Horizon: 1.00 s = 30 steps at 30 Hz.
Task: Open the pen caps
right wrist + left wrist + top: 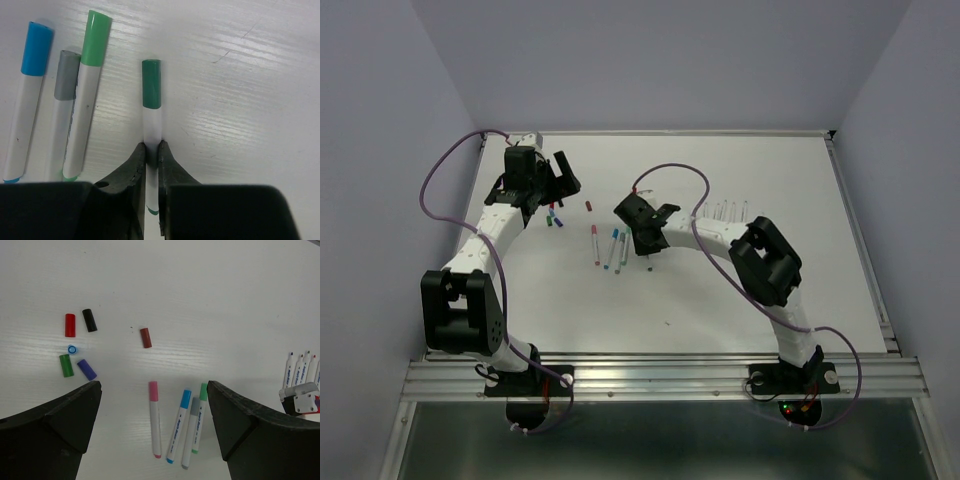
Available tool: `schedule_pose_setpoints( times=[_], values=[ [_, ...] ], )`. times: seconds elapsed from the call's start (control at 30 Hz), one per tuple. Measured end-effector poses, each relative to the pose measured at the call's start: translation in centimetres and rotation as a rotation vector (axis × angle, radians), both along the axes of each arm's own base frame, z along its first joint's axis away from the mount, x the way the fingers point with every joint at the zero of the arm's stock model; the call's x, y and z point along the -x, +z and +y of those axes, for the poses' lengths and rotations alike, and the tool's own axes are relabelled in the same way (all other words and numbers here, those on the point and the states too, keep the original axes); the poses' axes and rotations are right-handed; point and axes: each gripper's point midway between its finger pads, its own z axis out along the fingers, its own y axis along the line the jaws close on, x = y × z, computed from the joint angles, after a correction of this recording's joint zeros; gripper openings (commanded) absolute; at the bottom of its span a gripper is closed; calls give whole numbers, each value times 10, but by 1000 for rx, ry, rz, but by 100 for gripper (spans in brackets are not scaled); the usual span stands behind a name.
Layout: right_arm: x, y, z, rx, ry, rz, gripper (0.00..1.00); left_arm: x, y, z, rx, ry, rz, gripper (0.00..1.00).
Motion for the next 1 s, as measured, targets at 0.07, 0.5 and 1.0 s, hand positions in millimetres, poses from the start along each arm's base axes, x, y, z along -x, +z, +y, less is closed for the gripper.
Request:
schedule_pose_setpoints(
  times=[0.07, 0.5, 1.0],
  values=[
    [1, 0, 0, -1, 9, -1, 1, 0, 0, 1, 0, 1, 0, 99],
    [18, 27, -21, -75, 132, -58, 1, 15, 14, -33, 127, -187, -59, 99],
    [6, 189, 26, -597, 378, -399, 1, 56, 84, -128, 351, -587, -258, 99]
  ],
)
